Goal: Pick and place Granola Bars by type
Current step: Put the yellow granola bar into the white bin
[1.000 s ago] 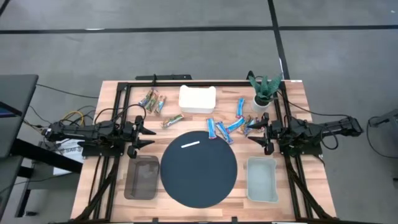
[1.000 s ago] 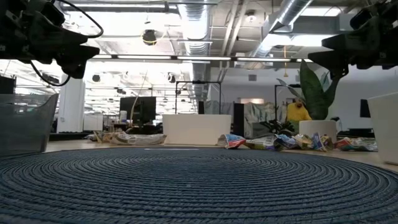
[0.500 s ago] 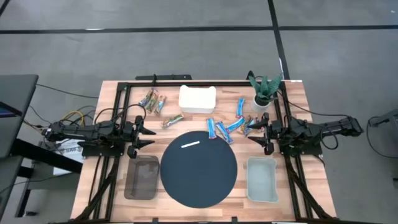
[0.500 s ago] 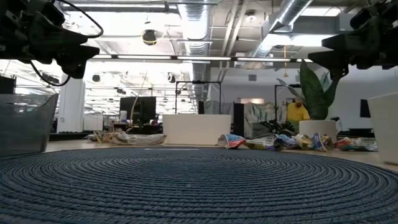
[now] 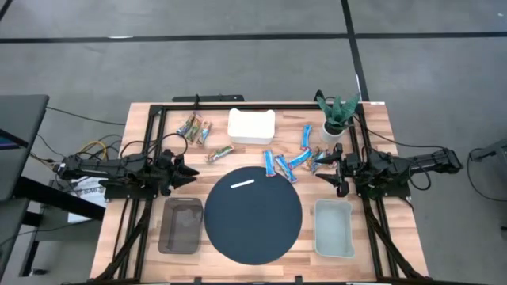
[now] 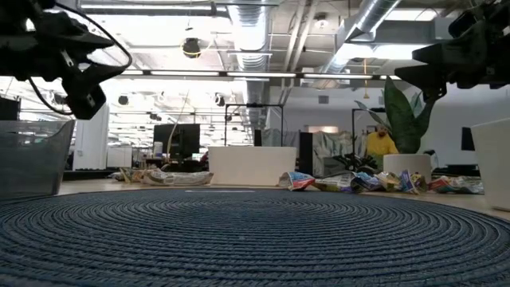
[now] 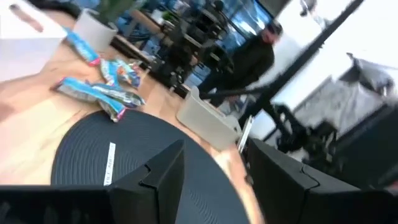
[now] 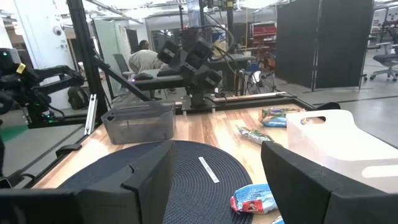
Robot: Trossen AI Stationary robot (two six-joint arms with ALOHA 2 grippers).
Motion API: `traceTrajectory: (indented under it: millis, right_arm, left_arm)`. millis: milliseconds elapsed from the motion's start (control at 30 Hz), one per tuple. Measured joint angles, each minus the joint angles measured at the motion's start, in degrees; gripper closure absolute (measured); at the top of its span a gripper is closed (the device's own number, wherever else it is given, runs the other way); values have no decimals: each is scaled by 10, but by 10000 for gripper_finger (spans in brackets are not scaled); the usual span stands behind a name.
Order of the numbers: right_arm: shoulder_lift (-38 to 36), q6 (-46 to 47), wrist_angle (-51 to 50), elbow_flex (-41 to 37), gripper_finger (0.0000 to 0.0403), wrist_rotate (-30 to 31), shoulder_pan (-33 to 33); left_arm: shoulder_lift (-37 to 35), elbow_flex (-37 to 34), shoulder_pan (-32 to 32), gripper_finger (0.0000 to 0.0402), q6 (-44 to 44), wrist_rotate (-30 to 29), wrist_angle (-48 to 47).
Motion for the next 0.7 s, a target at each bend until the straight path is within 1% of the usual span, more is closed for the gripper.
traceTrajectory:
  millis: [67,133,233,367,467,567,600,700]
  right_arm:
    - [0,0,0,0,171,0,0]
    - [0,0,0,0,171,0,0]
    - [0,0,0,0,171,0,0]
    - [0,0,0,0,171,0,0]
    - [0,0,0,0,171,0,0]
    - [0,0,0,0,171,0,0]
    - [0,0,0,0,171,0,0]
    - [0,0,0,0,171,0,0]
  left_arm:
    - [0,0,0,233,-59,-22,6]
    - [0,0,0,233,-133,-31,8]
    - [0,0,0,233,-186,-68,12]
    - [0,0,1,233,-198,-126,30]
    - [0,0,1,233,-202,-161,71]
    - [0,0,1,233,-222,-211,126]
    - [0,1,1,233,-211,-223,150]
    - [4,33,1,233,-116,-227,173]
